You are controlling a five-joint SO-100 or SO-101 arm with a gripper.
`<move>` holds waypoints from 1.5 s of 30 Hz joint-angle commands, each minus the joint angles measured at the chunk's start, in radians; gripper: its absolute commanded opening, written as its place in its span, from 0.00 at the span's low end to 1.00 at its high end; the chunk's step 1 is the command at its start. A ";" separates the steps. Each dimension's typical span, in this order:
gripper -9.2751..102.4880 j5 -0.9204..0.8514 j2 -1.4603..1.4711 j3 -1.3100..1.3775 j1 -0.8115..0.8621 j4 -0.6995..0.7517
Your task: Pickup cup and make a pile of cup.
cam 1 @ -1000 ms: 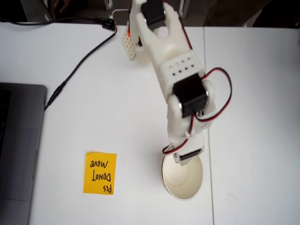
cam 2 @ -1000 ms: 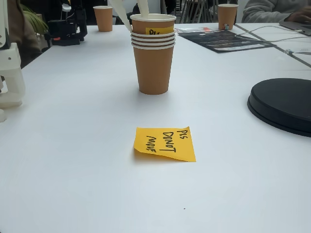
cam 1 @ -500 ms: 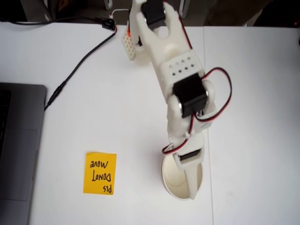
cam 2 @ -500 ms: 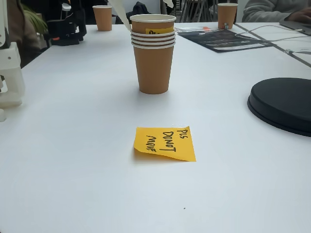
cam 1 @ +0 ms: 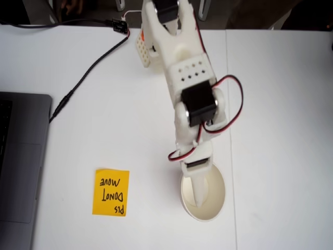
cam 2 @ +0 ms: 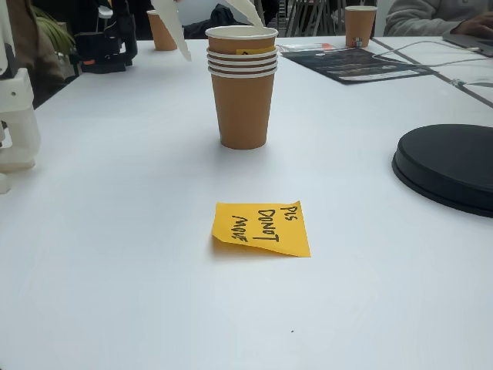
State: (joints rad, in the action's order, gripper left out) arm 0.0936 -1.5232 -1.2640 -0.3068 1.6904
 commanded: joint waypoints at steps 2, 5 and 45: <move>0.49 0.006 -0.118 -0.002 0.020 0.006; 0.49 0.006 -0.140 -0.003 0.064 0.005; 0.43 -0.011 -0.601 -0.568 0.299 -0.291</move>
State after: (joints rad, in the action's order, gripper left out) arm 0.0936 -2.0555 -1.8300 -0.0138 1.4189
